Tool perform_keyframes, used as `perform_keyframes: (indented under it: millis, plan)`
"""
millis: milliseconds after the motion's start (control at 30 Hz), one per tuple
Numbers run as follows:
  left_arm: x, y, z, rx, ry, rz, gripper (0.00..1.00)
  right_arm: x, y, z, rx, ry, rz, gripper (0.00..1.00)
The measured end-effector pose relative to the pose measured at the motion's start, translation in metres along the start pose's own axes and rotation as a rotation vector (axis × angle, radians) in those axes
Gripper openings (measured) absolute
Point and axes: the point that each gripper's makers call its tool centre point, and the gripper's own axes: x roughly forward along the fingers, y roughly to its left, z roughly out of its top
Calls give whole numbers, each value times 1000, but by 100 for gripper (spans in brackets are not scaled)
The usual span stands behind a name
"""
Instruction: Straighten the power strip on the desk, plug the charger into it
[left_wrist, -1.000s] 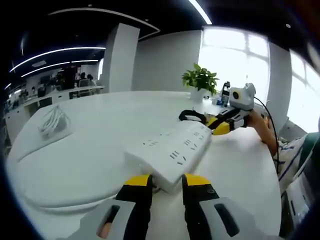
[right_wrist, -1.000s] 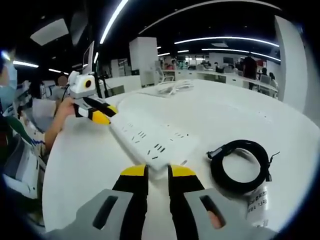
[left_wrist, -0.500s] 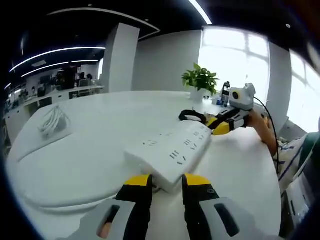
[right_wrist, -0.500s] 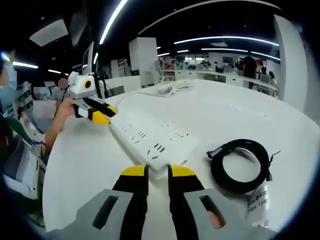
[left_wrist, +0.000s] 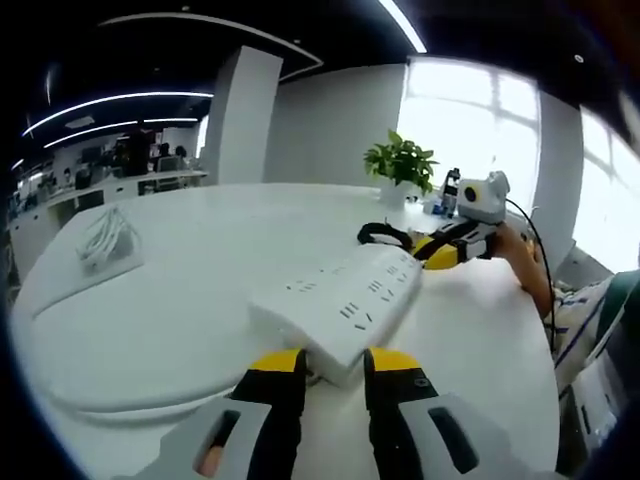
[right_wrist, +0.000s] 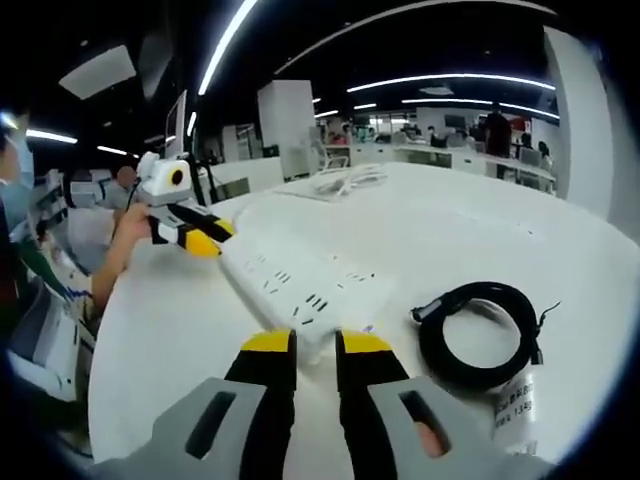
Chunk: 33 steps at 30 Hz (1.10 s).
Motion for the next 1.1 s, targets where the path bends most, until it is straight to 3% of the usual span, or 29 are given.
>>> perform_keyframes:
  millis: [400,667,900,1100]
  plan:
    - [-10,7,19,-26,-97,2,21,-3,-10,14,28,-76,-26,16]
    - [-20,6,46,-8,-232,-8,21,-9,-25,40,98,-200,-39,15]
    - [-28,5,59,54,-291,15,21,-30,-55,54,95,-267,-150,15]
    - [-38,10,65,88,-334,36,21,-32,-64,51,89,-258,-195,15]
